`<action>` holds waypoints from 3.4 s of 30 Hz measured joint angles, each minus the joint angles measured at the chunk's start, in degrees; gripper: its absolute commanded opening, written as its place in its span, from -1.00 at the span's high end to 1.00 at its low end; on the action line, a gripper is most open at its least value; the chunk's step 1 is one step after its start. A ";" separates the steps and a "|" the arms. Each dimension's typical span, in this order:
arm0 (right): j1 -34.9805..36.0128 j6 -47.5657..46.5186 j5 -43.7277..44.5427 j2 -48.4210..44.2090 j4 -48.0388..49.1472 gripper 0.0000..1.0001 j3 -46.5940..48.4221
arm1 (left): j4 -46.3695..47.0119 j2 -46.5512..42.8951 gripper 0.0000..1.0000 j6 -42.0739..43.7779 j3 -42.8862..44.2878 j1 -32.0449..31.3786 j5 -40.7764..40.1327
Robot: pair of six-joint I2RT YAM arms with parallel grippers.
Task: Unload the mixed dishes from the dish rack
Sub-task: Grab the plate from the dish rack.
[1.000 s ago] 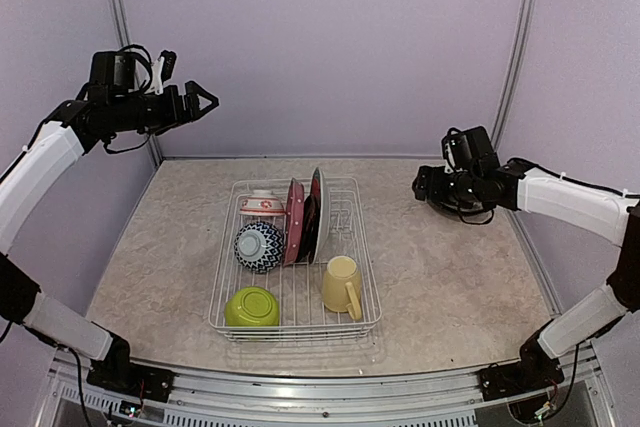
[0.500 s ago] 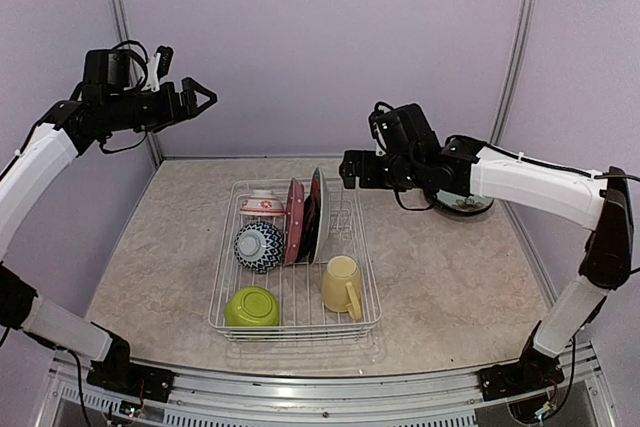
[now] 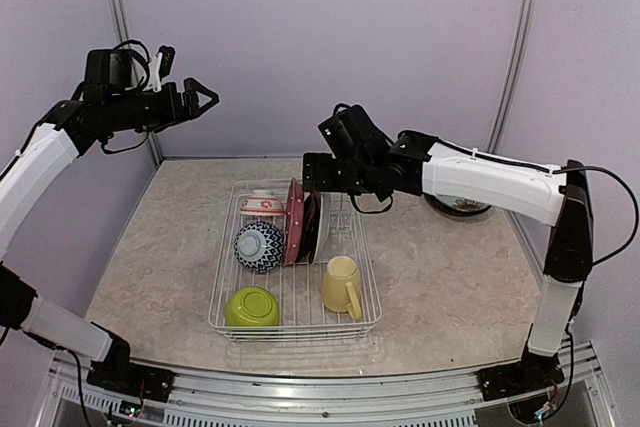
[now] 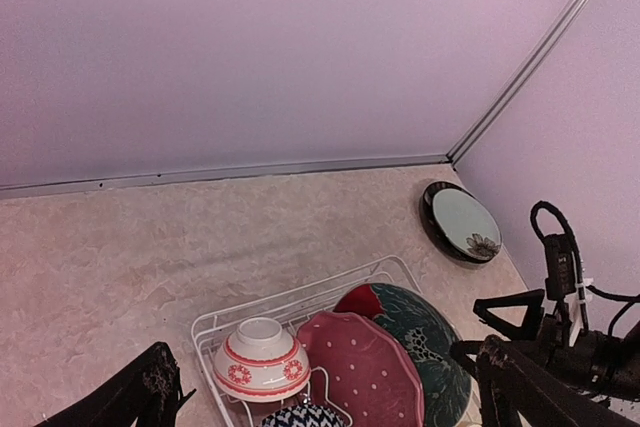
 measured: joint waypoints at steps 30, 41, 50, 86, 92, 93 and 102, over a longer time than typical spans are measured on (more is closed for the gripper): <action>6.05 20.74 23.98 17.55 -25.27 0.48 19.41 | 0.02 -0.94 -0.98 0.55 0.00 -2.47 -3.06; 6.34 23.87 25.99 21.59 -30.88 0.58 25.53 | 0.39 -2.32 -0.98 0.96 -0.04 -2.51 -2.80; 6.82 21.20 27.98 23.69 -35.87 1.00 29.31 | 0.39 -2.32 -0.98 1.03 -0.22 -2.51 -2.80; 8.72 18.80 30.56 22.93 -40.85 1.00 31.61 | 0.39 -0.55 -0.98 0.94 -0.24 -2.51 -2.56; 8.72 15.78 29.86 20.85 -40.46 1.00 29.14 | 0.39 0.11 -0.98 0.94 -0.24 -2.51 -2.58; 8.72 15.32 29.81 20.57 -40.41 1.00 28.76 | 0.39 0.17 -0.98 0.94 -0.24 -2.51 -2.56; 6.82 9.97 27.02 12.96 -29.35 1.00 15.63 | 0.39 0.28 -0.98 0.92 -0.24 -2.51 -2.25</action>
